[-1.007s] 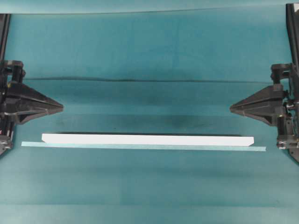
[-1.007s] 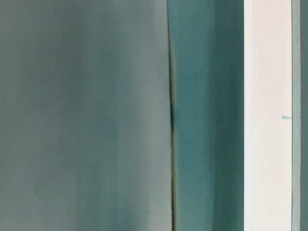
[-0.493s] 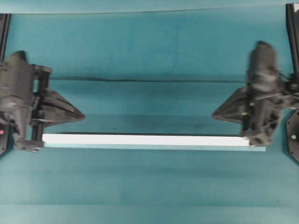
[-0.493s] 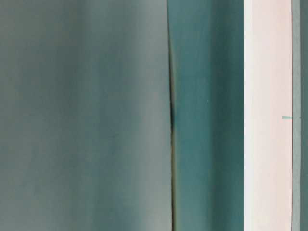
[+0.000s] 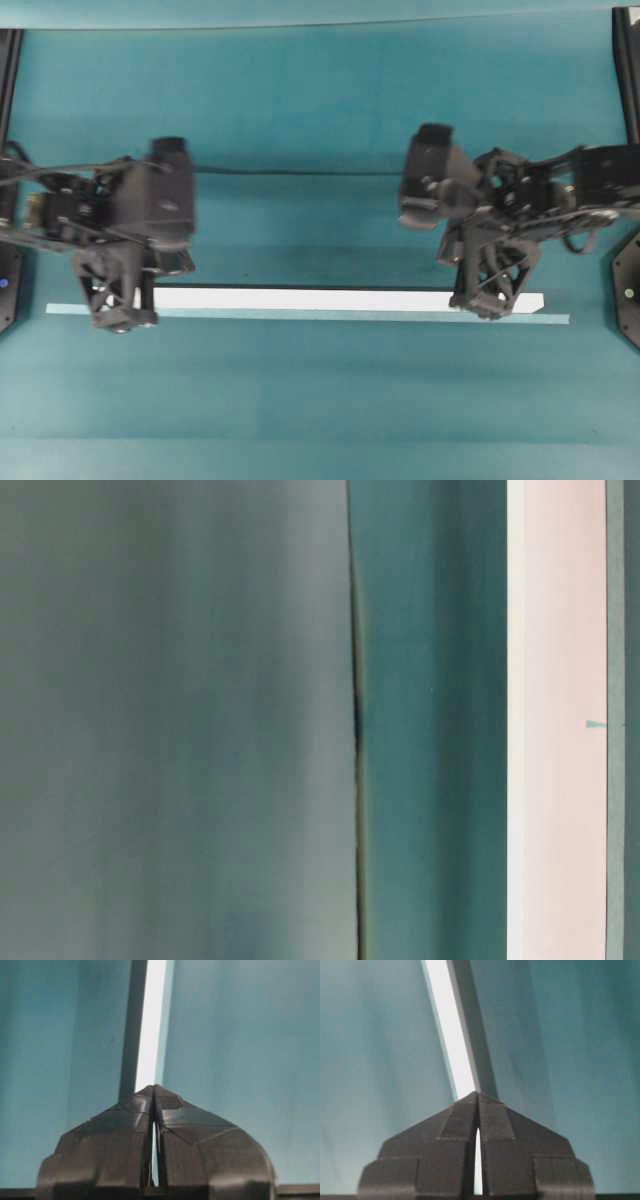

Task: Lift a wooden board with both hands.
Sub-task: 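Move both grippers down over the white board near each end, then close both grippers on the white board's long edge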

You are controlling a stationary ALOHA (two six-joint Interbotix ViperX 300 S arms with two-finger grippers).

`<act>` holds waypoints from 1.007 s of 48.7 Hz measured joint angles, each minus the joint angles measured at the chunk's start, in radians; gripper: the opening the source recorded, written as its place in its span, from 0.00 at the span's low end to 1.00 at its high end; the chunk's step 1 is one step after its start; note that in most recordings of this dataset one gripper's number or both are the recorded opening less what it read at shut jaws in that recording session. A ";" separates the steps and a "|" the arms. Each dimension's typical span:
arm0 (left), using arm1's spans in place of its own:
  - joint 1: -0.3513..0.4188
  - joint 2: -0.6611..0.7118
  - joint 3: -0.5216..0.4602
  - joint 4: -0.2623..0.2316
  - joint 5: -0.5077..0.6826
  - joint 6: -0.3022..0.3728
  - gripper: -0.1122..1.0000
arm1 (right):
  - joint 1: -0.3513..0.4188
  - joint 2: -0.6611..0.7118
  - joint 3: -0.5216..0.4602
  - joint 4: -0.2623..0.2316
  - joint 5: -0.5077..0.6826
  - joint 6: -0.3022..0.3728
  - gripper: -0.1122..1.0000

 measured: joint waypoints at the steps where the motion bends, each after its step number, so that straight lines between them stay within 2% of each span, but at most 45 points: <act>1: 0.002 0.008 -0.005 0.002 0.009 0.000 0.09 | 0.005 0.008 -0.002 -0.002 0.003 -0.006 0.11; 15: 0.009 0.066 -0.018 0.003 0.023 0.015 0.09 | 0.046 0.048 -0.011 -0.005 -0.028 -0.101 0.11; 23: 0.015 0.064 -0.012 0.003 -0.034 0.080 0.10 | 0.048 0.049 -0.009 -0.006 -0.044 -0.112 0.13; 28: 0.014 0.064 0.005 0.003 -0.051 0.123 0.16 | 0.046 0.048 -0.006 -0.006 -0.046 -0.114 0.17; 31: 0.011 0.064 0.012 0.003 -0.054 0.129 0.24 | 0.046 0.049 -0.002 -0.008 -0.048 -0.114 0.23; 34: 0.012 0.064 0.017 0.005 -0.055 0.129 0.36 | 0.048 0.049 0.006 -0.008 -0.049 -0.114 0.31; 44: 0.012 0.064 0.034 0.005 -0.069 0.129 0.90 | 0.046 0.048 0.034 -0.008 -0.066 -0.112 0.83; 47: 0.011 0.064 0.044 0.005 -0.084 0.129 0.98 | 0.046 0.049 0.049 -0.009 -0.078 -0.110 0.93; 49: 0.009 0.064 0.054 0.005 -0.094 0.129 0.99 | 0.046 0.049 0.061 -0.009 -0.091 -0.106 0.95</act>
